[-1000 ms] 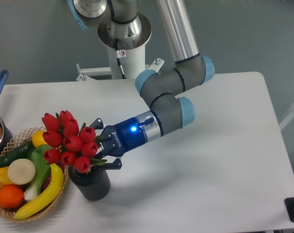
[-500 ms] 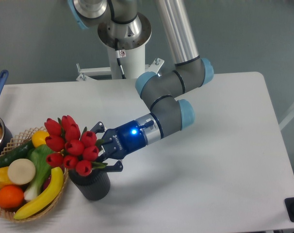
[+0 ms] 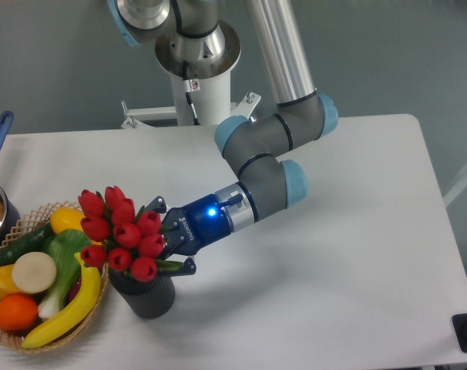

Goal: Insert the flowers into the vase
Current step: 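Push the bouquet further down into the vase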

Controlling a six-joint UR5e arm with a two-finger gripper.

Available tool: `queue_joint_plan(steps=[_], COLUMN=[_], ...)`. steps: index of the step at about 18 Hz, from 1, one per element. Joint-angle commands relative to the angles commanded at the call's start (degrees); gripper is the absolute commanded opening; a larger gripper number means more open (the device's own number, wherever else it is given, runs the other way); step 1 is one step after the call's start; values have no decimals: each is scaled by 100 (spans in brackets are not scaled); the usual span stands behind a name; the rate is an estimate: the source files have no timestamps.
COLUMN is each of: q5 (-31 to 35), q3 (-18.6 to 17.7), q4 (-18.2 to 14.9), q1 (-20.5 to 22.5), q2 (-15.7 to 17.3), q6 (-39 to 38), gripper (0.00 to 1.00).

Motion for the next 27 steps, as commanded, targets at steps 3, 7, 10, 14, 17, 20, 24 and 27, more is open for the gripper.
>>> queue_joint_plan(steps=[3, 7, 10, 14, 17, 20, 24, 27], q5=[0, 0, 9, 9, 17, 26, 289, 308], q3=[0, 0, 9, 26, 26, 18, 9, -9], q4=[0, 9, 9, 9, 9, 9, 9, 18], q1=[9, 9, 18, 18, 18, 26, 70, 53], q2=[0, 9, 18, 18, 18, 26, 53, 140], q6=[0, 0, 9, 18, 26, 44, 193, 194], gripper=[55, 59, 68, 83, 96, 100, 100, 100])
